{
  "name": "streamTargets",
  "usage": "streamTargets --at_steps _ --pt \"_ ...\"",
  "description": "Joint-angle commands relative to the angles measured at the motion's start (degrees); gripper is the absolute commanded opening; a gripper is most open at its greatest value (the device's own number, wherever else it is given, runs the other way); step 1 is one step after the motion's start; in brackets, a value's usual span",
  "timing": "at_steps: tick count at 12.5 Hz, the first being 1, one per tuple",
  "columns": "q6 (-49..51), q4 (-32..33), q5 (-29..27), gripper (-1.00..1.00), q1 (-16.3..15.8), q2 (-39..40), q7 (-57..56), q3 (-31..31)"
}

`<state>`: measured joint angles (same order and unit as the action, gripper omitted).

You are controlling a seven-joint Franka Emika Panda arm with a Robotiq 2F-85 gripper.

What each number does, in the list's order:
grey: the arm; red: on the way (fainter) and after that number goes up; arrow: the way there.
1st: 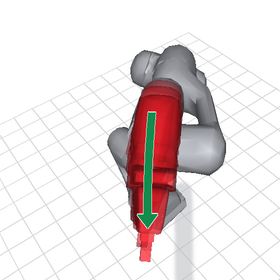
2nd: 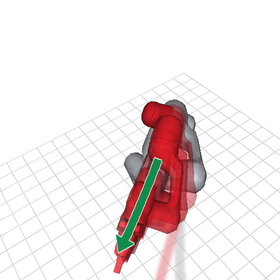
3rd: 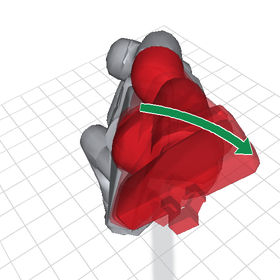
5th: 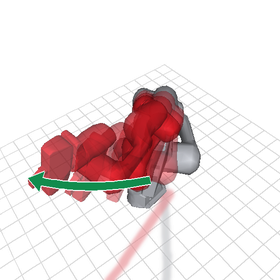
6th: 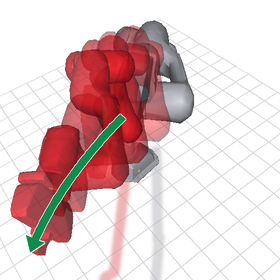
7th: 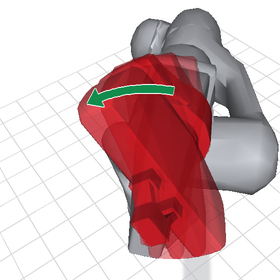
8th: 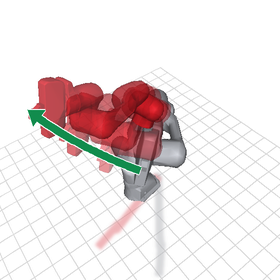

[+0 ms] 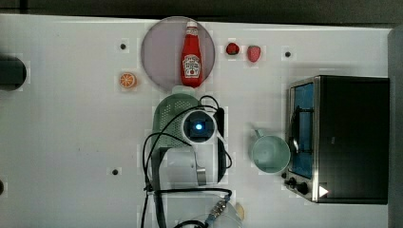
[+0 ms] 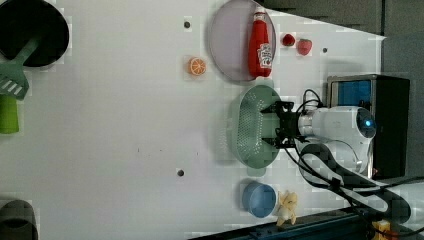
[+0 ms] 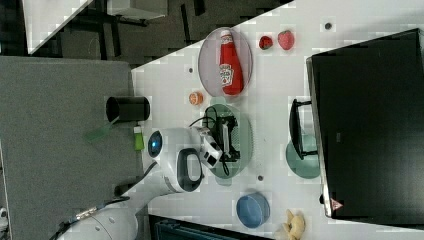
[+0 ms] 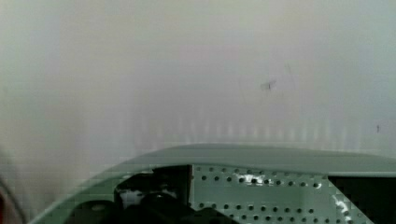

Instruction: Drag strainer left to right.

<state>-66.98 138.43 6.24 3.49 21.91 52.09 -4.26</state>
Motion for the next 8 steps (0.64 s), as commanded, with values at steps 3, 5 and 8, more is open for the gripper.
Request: streamTargets --at_steps 3,5,8 --pt "0.66 -0.85 -1.19 1.0 1.79 -0.26 -8.17 4.7" --pt "0.58 -0.9 -1.19 1.0 1.81 -0.26 -11.42 6.85" --pt "0.58 -0.87 -1.19 1.0 1.83 -0.27 -11.57 9.18"
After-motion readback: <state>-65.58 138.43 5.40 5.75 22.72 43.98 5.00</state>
